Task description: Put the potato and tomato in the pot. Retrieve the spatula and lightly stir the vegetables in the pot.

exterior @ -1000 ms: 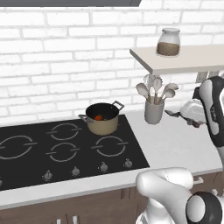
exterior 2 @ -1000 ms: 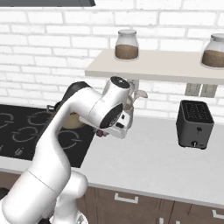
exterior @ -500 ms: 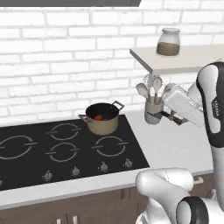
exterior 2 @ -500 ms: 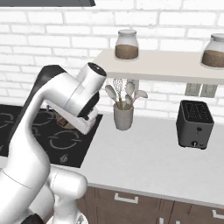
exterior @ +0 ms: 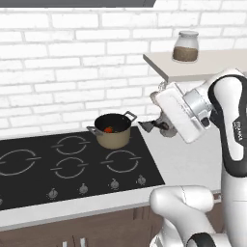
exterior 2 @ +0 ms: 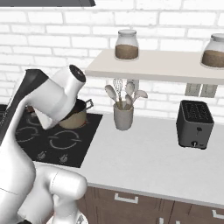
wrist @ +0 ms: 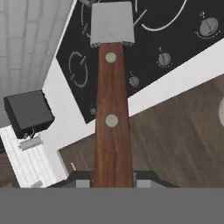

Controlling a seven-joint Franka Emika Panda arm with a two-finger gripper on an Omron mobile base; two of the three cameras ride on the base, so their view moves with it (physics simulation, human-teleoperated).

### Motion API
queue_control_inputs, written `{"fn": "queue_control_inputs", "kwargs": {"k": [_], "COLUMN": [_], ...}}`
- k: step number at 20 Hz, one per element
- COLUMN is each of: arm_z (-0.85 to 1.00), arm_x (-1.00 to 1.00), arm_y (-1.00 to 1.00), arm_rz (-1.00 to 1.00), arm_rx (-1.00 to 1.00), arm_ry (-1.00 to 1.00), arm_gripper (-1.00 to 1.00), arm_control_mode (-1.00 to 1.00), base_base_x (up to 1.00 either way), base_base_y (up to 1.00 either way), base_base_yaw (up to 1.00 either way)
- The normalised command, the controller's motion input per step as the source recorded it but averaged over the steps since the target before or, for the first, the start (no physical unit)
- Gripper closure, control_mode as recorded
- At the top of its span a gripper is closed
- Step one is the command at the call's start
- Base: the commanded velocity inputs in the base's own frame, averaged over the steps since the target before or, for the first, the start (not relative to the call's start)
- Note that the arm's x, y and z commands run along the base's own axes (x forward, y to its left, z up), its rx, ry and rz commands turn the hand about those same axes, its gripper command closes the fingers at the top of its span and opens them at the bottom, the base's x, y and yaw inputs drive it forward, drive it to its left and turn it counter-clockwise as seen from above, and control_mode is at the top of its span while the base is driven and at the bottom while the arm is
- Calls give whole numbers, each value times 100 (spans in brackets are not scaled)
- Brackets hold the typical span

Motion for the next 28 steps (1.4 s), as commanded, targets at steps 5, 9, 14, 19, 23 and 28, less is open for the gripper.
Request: {"fn": "queue_control_inputs", "kwargs": {"k": [5, 9, 14, 19, 23, 28], "arm_z": [8, 3, 7, 43, 43, -6], "arm_x": [38, 50, 57, 23, 38, 63], "arm_y": [77, 20, 0, -6, -23, -16], "arm_rz": [-30, -31, -34, -29, -21, -14], "arm_rx": [34, 51, 43, 38, 43, 33], "arm_ry": [3, 15, 25, 27, 41, 26], "arm_gripper": [100, 100, 100, 100, 100, 100], "arm_control_mode": [-100, -100, -100, -100, -100, -100], "base_base_x": [0, 0, 0, 0, 0, 0], "base_base_y": [0, 0, 0, 0, 0, 0], "base_base_yaw": [0, 0, 0, 0, 0, 0]}}
